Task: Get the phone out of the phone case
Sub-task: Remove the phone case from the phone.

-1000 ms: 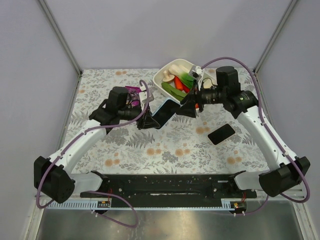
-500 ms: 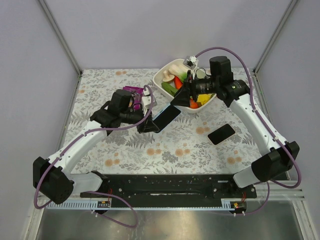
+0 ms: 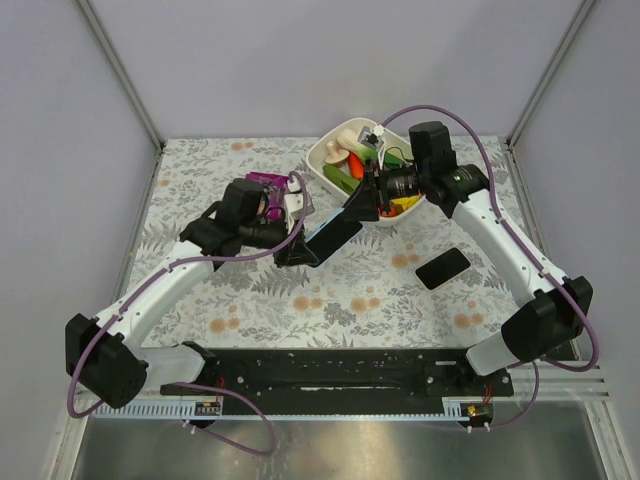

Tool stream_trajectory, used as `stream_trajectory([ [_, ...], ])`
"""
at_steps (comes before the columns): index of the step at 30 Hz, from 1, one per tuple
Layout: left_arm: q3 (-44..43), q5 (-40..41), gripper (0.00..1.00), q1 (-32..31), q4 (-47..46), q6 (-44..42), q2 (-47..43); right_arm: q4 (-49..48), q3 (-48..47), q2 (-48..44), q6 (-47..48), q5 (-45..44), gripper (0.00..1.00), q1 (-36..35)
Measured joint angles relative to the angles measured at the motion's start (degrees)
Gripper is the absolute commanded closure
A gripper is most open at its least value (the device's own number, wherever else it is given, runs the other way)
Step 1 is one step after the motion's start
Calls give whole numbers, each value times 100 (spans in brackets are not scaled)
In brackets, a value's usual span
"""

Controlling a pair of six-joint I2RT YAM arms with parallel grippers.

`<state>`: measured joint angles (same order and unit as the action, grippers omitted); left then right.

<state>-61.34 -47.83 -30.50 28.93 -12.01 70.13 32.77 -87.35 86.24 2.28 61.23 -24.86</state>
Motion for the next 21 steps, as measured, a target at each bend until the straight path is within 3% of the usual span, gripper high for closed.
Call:
stream_trajectory([
  [8,-2,72,100,-92,101,-131,13,4,44,0,-7,212,63,0],
  [16,-2,164,100,-197,125,-247,13,4,44,2,-24,439,95,-2],
  [21,-2,358,100,-251,144,-337,11,4,55,48,-72,444,99,0],
])
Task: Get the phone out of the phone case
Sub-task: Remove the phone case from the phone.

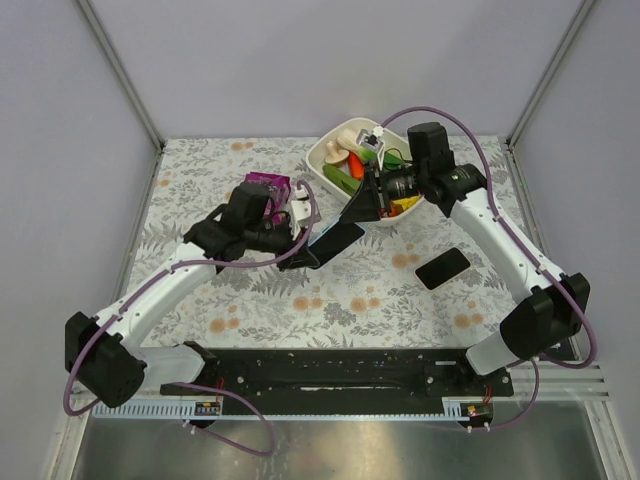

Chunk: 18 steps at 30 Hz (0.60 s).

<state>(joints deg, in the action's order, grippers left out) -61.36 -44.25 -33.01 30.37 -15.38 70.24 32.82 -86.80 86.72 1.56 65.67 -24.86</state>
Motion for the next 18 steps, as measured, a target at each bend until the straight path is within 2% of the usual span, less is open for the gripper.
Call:
stream_trajectory([
  [18,195,2638,100,-909,232,-605,-352,140,4,595,-619,308,100,17],
])
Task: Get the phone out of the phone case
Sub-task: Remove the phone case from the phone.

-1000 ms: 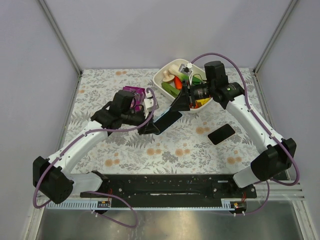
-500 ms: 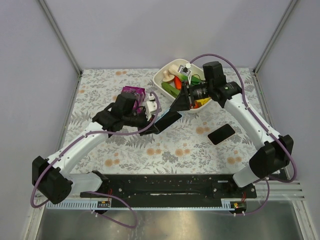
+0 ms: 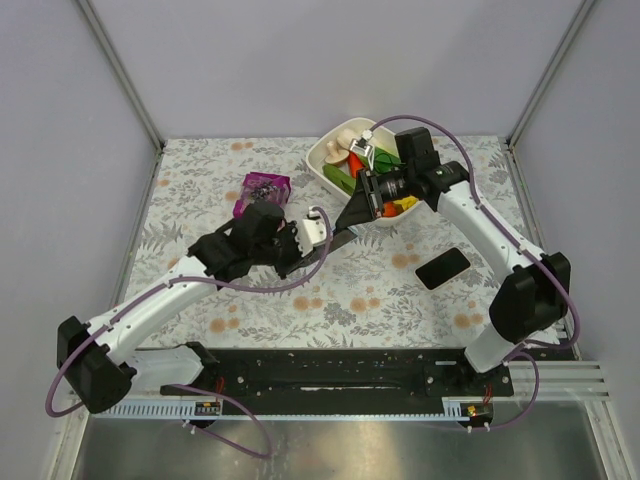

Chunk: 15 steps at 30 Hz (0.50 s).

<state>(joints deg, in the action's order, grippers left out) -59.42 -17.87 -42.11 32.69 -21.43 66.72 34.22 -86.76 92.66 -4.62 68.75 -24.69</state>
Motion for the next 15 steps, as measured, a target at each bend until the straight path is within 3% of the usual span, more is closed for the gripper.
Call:
stream_trajectory([
  [7,9,599,100,-293,210,-225,-4,31,-24,297,-339,35,100,4],
  [15,90,669,100,-330,216,-251,-57,122,-59,407,-365,79,100,-2],
])
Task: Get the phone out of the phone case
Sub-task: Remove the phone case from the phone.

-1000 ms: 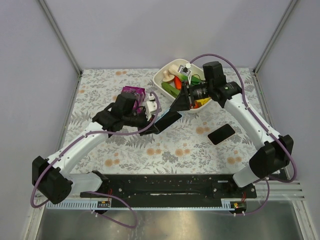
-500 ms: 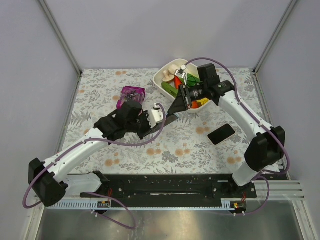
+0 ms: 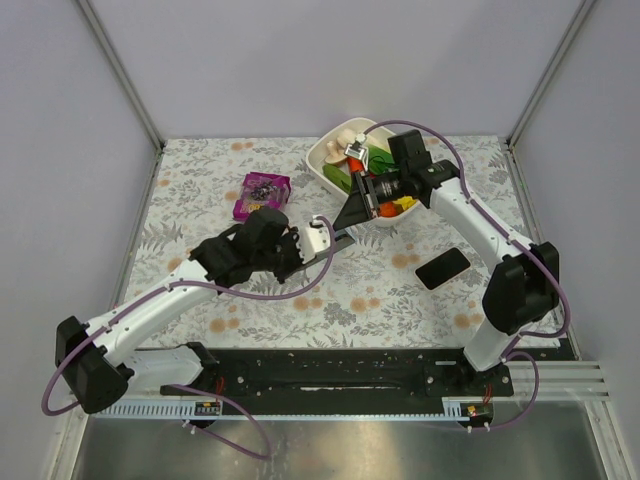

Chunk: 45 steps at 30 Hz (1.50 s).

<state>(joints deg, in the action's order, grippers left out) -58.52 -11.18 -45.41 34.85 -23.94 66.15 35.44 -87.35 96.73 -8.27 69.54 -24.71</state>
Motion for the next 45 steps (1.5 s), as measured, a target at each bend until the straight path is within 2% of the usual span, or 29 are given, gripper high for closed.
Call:
stream_trajectory([
  [8,2,-153,100,2,85,186,-24,92,-116,151,15,9,100,-17],
  [16,2,-481,100,92,243,396,-24,389,-127,164,492,20,85,-44],
  [29,2,-1427,100,306,173,514,-24,356,339,-579,1580,-122,75,-39],
  [34,2,-1775,100,413,205,546,-24,319,538,-761,1934,-203,75,2],
  [45,-2,-2149,100,549,142,610,-24,208,1049,-1139,2529,-422,70,179],
])
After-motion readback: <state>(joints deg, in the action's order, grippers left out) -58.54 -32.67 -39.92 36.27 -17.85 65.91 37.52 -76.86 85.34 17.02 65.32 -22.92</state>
